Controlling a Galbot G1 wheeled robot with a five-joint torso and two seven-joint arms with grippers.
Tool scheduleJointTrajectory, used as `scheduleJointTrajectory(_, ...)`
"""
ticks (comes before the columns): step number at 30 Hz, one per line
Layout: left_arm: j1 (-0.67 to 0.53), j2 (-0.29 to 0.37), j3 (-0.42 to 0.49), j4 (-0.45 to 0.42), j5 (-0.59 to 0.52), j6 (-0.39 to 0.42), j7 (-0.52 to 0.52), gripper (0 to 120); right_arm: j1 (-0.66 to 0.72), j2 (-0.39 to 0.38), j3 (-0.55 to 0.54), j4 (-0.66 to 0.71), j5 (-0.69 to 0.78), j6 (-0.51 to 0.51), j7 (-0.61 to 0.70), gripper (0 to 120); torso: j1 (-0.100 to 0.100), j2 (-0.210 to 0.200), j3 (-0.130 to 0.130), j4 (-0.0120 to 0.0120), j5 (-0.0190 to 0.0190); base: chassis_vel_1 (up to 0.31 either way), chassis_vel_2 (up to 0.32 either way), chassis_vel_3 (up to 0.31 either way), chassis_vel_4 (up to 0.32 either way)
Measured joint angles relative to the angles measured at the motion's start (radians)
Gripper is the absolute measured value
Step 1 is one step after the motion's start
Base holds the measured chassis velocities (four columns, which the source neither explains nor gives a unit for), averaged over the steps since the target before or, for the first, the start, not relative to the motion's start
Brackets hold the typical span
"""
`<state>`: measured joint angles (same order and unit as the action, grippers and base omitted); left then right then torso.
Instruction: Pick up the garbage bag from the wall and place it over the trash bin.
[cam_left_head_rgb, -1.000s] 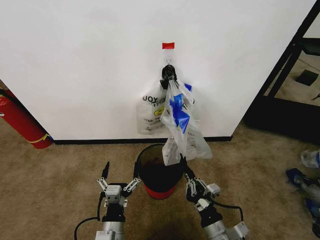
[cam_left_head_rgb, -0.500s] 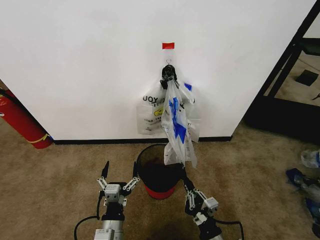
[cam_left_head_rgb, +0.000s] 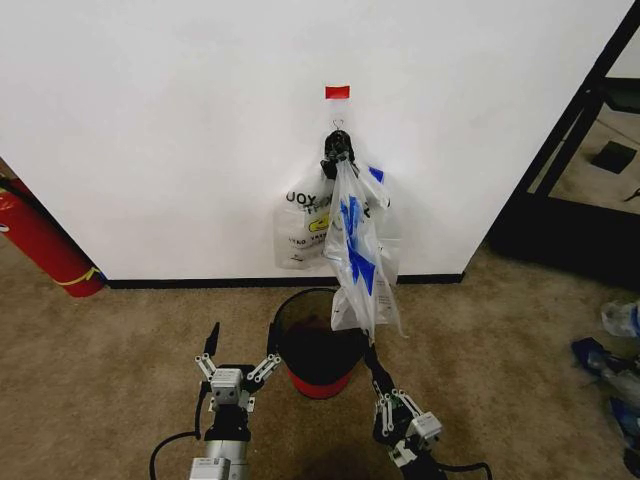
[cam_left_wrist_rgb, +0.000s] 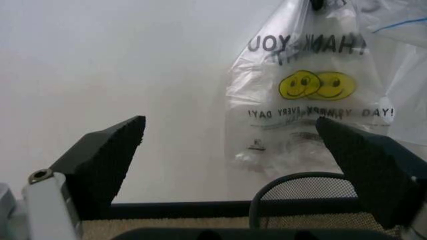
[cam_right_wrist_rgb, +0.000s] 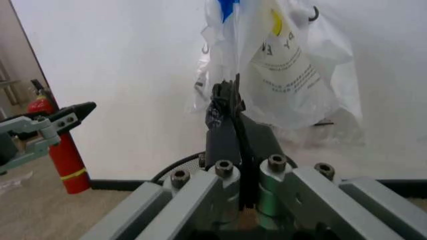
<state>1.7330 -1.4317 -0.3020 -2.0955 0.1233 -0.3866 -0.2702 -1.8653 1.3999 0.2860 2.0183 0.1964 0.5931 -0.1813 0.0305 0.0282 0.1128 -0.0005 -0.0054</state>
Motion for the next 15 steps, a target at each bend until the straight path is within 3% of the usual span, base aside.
scheduleJointTrajectory(7, -0.006, 0.005, 0.005, -0.002, 0.0, 0.003, 0.0, 100, 0.006, -0.007, -0.01, 0.042, 0.028, -0.045, 0.016, 0, 0.0, 0.0, 0.0, -0.0013, 0.0046, 0.0, 0.0, 0.0, 0.0)
scheduleJointTrajectory(15, -0.016, 0.043, 0.018, -0.028, -0.02, 0.034, 0.002, 100, 0.033, -0.036, 0.011, 0.173, 0.085, -0.163, 0.046, 0, 0.0, 0.0, 0.0, -0.0003, 0.0017, 0.0, 0.0, 0.0, 0.0)
